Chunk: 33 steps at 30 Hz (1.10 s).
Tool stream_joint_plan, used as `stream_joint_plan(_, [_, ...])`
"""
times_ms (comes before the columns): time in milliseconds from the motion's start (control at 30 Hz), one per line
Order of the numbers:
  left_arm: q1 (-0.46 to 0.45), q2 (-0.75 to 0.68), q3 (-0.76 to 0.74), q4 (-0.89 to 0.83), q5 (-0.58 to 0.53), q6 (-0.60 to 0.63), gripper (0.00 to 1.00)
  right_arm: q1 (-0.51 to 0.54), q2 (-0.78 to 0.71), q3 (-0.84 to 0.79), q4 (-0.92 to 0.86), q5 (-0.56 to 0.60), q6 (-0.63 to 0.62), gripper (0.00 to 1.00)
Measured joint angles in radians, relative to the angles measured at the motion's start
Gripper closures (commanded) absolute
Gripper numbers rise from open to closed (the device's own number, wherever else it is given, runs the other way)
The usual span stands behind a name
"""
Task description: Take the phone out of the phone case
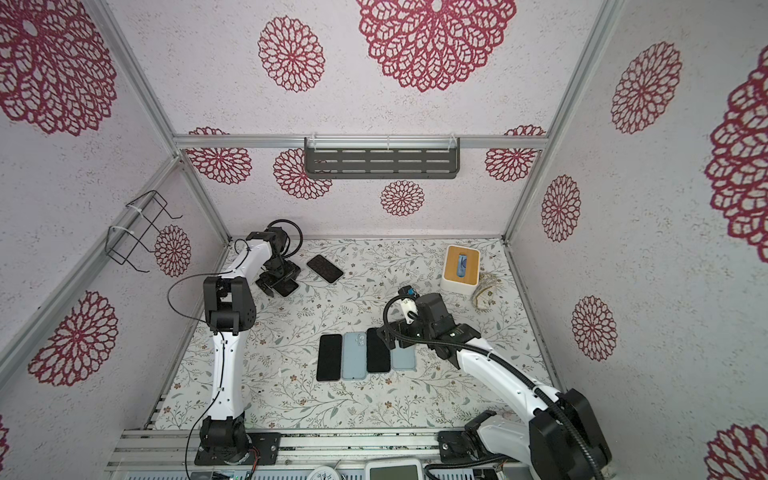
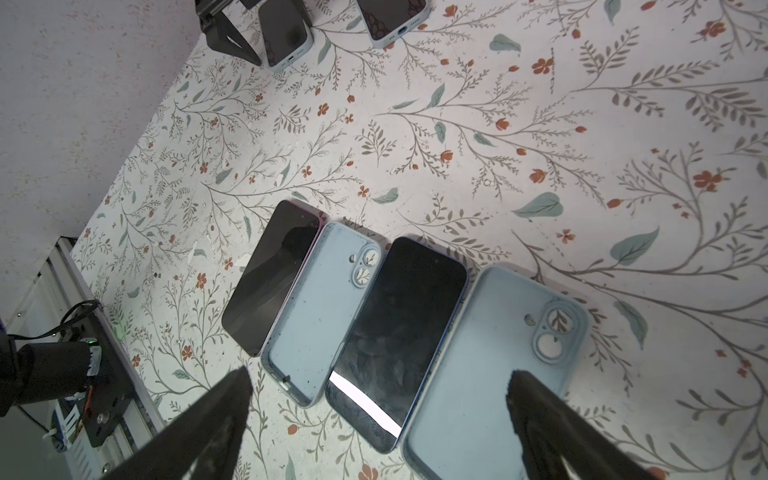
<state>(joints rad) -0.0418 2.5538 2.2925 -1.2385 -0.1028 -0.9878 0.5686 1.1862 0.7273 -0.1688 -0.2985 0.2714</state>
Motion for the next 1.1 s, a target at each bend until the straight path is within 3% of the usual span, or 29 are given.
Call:
stream_joint_plan(800, [0.048,0.016,0.026,0.019,-0.017,-0.011,0.08,0.0,0.124,0.035,0.03,-0.064,-0.002,0.01])
stream_joint_plan(1100, [0.057,0.002,-0.003,0.056,0.011,0.019,0.32,0.0,0.13,0.035,0.03,-0.077,-0.003,0.01])
